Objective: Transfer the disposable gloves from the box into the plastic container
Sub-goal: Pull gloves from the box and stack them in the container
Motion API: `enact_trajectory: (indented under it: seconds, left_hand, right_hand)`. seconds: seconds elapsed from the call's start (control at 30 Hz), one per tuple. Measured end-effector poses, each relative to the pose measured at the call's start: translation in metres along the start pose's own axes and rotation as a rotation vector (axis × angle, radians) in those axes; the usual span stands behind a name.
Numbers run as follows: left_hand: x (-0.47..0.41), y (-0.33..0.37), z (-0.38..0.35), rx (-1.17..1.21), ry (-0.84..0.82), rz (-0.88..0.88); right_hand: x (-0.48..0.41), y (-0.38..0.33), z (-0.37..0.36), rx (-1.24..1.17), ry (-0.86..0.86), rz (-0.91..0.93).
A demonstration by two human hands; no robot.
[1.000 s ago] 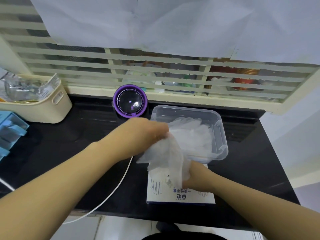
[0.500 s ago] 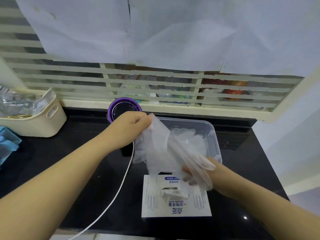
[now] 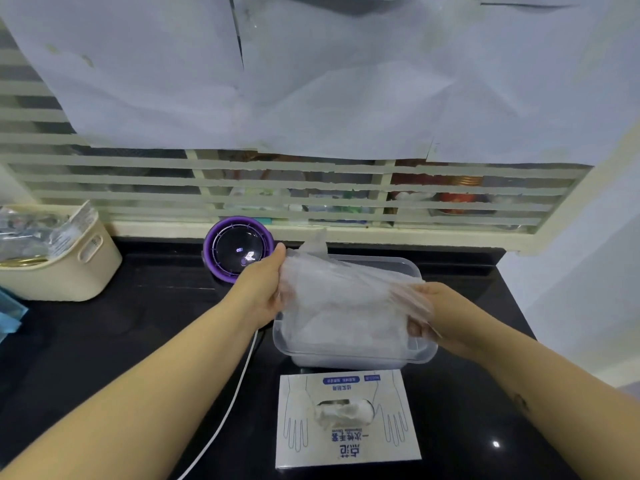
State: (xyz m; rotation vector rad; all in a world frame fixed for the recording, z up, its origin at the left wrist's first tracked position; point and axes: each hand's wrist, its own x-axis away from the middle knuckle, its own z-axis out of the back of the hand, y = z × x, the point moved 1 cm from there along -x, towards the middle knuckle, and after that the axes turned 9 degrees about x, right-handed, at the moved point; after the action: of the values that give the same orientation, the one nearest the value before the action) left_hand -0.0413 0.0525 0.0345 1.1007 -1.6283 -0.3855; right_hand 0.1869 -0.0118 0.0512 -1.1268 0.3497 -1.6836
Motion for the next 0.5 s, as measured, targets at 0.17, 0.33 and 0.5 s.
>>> enact_trajectory:
  seconds: [0.17, 0.33, 0.5]
  left_hand:
    - [0.003, -0.008, -0.005, -0.052, -0.207, 0.167]
    - [0.001, -0.016, -0.013, -0.086, -0.213, 0.05]
    - [0.009, -0.001, -0.019, -0.303, -0.219, -0.129]
  right_hand:
    - [-0.007, 0.013, 0.001, -0.058, 0.062, -0.098]
    - [-0.009, 0.021, 0.003, -0.106, 0.058, -0.113]
    - [-0.011, 0.026, 0.024, -0.344, 0.115, -0.024]
